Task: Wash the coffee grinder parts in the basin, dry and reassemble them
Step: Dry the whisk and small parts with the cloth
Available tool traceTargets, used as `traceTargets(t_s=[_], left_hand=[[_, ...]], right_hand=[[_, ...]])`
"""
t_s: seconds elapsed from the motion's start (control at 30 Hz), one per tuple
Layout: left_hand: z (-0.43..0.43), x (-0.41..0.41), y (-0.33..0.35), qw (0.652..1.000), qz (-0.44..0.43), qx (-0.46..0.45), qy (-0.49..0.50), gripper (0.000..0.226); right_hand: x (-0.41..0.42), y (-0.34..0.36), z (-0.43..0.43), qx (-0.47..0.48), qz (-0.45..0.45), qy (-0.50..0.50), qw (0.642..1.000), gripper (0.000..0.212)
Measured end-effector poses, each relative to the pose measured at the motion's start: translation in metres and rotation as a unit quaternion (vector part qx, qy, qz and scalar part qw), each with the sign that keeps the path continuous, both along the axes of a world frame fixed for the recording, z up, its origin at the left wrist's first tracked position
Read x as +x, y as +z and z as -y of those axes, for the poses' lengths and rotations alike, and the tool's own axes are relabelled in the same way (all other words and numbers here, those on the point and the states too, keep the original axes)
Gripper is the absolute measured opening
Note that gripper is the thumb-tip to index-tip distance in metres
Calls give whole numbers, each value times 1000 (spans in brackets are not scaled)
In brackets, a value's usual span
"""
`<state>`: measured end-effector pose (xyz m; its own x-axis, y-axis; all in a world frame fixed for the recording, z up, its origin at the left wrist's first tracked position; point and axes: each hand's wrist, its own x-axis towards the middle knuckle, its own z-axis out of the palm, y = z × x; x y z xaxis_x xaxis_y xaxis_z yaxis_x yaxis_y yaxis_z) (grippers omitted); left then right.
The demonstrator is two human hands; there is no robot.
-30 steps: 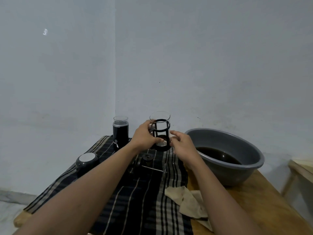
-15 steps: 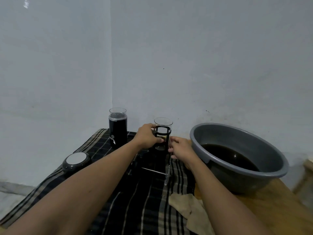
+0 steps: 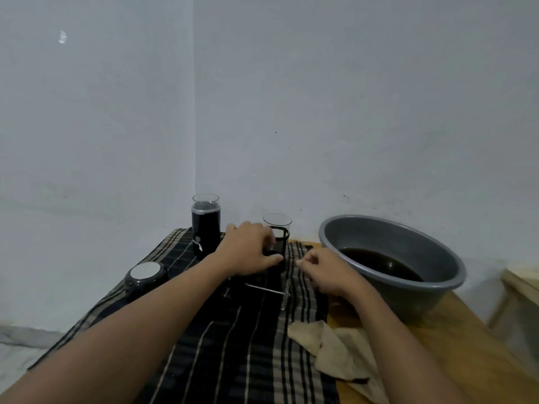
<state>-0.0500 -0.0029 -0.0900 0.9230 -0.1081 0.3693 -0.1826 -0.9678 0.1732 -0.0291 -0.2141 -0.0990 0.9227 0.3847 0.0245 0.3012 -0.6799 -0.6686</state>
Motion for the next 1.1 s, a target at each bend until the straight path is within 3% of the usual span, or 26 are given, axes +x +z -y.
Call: traceTargets(t_s=[0.13, 0.23, 0.33, 0.4, 0.5, 0.67, 0.73, 0.83, 0.9, 0.97, 1.07, 1.1], left_hand=[[19, -32, -9, 978, -64, 196, -42, 36], [28, -36, -27, 964, -87, 248, -27, 32], [30, -37, -44, 958, -66, 277, -15, 25], [28, -38, -49, 961, -29, 274, -17, 19], [27, -40, -47, 966, -8, 260, -10, 28], [38, -37, -48, 963, -44, 263, -20, 20], [40, -36, -57, 969, -30, 246, -23, 17], [35, -32, -61, 980, 81, 171, -63, 13], [33, -38, -53, 989, 88, 6, -122, 33], [35, -51, -38, 968, 92, -148, -183, 37], [42, -70, -18, 939, 120, -227, -230, 17], [43, -73, -13, 932, 123, -238, -244, 21]], right_hand=[[-56, -6, 29, -214, -92, 51, 971, 31], [-85, -25, 36, -237, -27, 20, 971, 39], [-95, -34, 45, -161, 52, -20, 985, 16], [-96, -31, 55, -79, 64, -48, 994, 16], [-97, -18, 71, 39, 81, -80, 993, 21], [-99, -9, 77, 76, 121, -71, 987, 25], [-103, -8, 75, 106, 141, -78, 981, 21], [-101, -7, 71, 141, 175, -88, 970, 19], [-99, -4, 65, 146, 195, -78, 967, 28], [-97, 2, 58, 162, 203, -53, 964, 35], [-100, 18, 41, 176, 241, 9, 955, 36], [-102, 23, 37, 171, 257, 33, 951, 35]])
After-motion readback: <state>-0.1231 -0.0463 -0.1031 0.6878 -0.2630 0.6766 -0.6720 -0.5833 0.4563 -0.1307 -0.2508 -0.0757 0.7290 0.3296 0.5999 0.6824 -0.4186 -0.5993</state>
